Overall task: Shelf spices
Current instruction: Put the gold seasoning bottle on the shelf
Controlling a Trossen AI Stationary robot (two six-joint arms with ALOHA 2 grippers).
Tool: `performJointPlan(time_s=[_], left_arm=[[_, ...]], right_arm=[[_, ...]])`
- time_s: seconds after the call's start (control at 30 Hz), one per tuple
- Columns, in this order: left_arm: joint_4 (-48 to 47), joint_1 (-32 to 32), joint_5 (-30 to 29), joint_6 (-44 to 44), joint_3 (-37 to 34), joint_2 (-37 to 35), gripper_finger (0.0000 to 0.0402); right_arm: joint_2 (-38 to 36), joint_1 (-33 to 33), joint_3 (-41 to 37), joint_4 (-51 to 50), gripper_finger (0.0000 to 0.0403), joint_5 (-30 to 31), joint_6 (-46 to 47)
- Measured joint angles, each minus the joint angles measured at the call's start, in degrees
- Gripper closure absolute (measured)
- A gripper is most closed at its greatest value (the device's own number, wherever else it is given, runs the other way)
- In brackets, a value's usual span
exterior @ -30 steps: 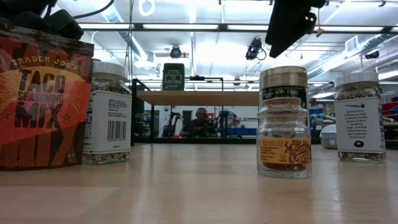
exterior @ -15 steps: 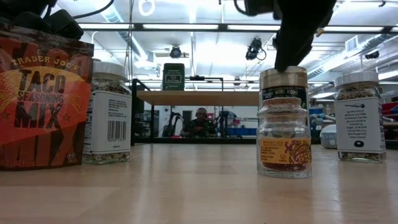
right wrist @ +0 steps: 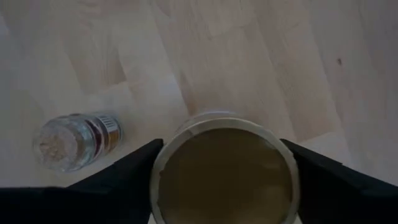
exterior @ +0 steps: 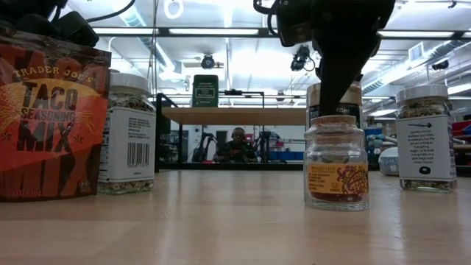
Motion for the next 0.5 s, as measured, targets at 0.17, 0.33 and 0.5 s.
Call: performJointPlan(time_s=[0.17, 0.33, 0.5], left_arm=[[0.0, 0.0, 0.0, 0.0, 0.0, 0.0, 0.0198], [0.0, 0.0, 0.0, 0.1, 0.0, 0.0, 0.0198], [0.0, 0.0, 0.0, 0.2, 0.0, 0.0, 0.0198]], right_arm=[[-0.3, -1.1, 0.0, -0.6, 0.0134, -2.9, -0.1], [-0.8, -1.9, 0.0, -1.1, 0.0134, -4.3, -0.9], [-3.1, -3.7, 0.7, -2.9, 0.0134, -4.3, -2.5]])
